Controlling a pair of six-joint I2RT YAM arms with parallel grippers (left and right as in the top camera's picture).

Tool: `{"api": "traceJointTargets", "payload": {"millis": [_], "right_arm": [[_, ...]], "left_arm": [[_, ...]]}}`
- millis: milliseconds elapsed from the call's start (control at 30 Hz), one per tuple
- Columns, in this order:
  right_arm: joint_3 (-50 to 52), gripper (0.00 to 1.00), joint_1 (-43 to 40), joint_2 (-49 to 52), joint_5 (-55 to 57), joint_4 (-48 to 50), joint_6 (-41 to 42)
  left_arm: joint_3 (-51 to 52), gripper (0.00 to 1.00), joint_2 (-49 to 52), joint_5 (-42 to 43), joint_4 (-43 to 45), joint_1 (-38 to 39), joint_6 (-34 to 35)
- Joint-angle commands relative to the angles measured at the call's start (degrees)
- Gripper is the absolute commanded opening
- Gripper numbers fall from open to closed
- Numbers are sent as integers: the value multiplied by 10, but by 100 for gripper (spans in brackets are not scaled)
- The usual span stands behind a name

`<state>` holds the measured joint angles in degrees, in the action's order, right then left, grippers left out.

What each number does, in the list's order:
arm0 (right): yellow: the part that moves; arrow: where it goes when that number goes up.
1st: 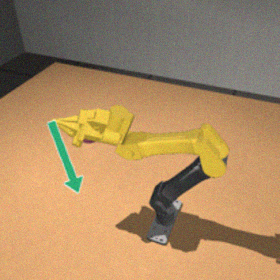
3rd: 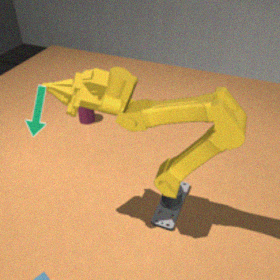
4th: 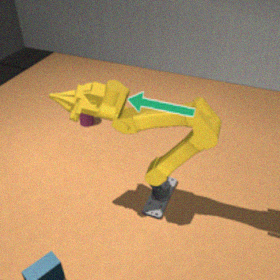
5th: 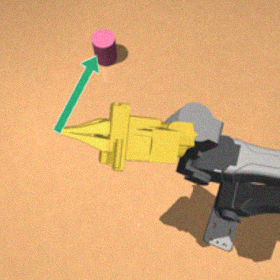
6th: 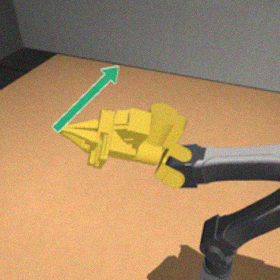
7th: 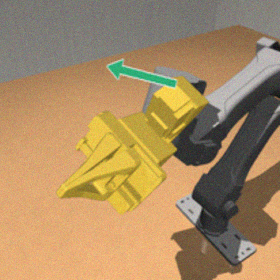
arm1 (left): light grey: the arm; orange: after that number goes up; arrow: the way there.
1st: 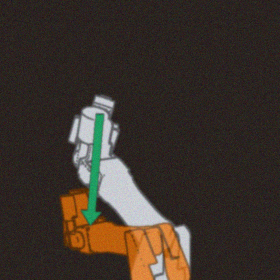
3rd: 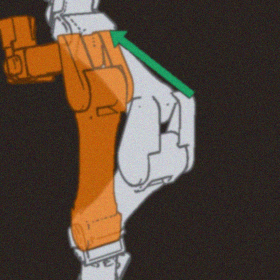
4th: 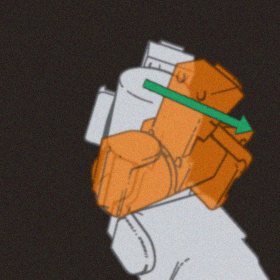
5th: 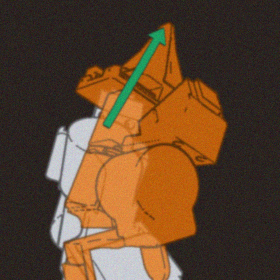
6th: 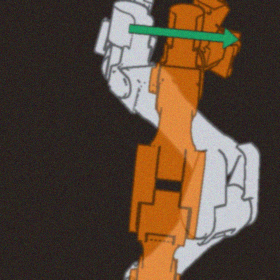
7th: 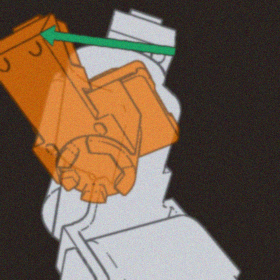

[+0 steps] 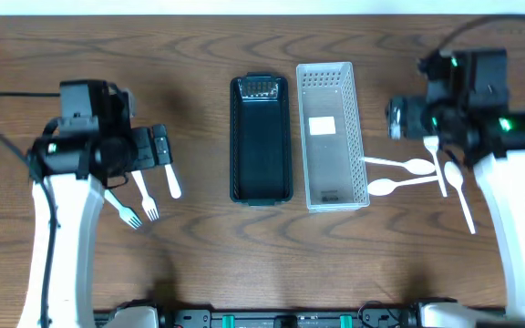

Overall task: Pack container
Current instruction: 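Raise the right gripper and move it over the right spoons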

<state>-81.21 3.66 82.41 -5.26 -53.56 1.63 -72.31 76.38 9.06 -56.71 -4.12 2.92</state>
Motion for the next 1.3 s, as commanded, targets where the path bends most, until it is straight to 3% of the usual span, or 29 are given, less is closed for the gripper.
{"api": "traceJointTargets", "payload": {"millis": [0,33,100,500,867,1267], "right_arm": [[-16,27,5,60,-32,21,-11],[-16,14,5,81,-29,30,-5],[-16,1,5,118,-27,42,12],[-16,3,19,297,-67,79,13],[-16,6,33,306,-168,80,-58],[-16,5,33,306,-197,80,-71]], "left_arm": [[-17,98,18,4,-9,-3,-8],[-17,98,21,4,-8,-3,-8],[-17,98,24,4,-4,-3,-8],[-17,98,24,4,-2,-3,-8],[-17,98,24,4,-2,-3,-8],[-17,98,24,4,-2,-3,-8]]}}
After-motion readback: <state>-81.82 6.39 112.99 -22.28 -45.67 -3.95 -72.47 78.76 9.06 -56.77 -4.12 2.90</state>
